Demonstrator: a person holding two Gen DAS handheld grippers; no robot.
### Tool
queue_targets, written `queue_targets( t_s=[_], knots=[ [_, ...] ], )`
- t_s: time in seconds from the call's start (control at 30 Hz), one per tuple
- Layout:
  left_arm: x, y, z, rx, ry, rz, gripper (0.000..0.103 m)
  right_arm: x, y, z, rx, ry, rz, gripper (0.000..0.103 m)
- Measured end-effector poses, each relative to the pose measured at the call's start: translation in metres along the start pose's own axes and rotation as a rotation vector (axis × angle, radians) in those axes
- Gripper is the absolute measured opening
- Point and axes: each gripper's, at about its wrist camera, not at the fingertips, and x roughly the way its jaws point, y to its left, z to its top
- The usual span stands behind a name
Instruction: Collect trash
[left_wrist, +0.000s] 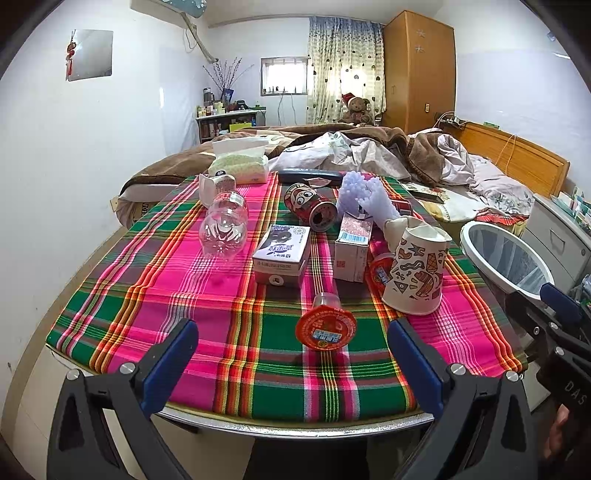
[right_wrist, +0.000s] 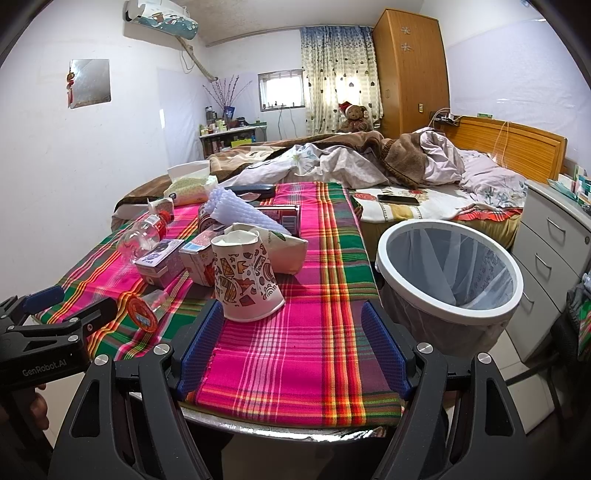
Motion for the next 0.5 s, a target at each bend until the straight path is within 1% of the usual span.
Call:
queue_targets(
  t_s=[0.5],
  knots=[
    [0.0016, 0.0013, -0.0003, -0.001, 0.008, -0.001, 0.103, -0.0003, 0.0003, 0.0, 0.0, -0.001, 0.001, 0.079]
  ],
)
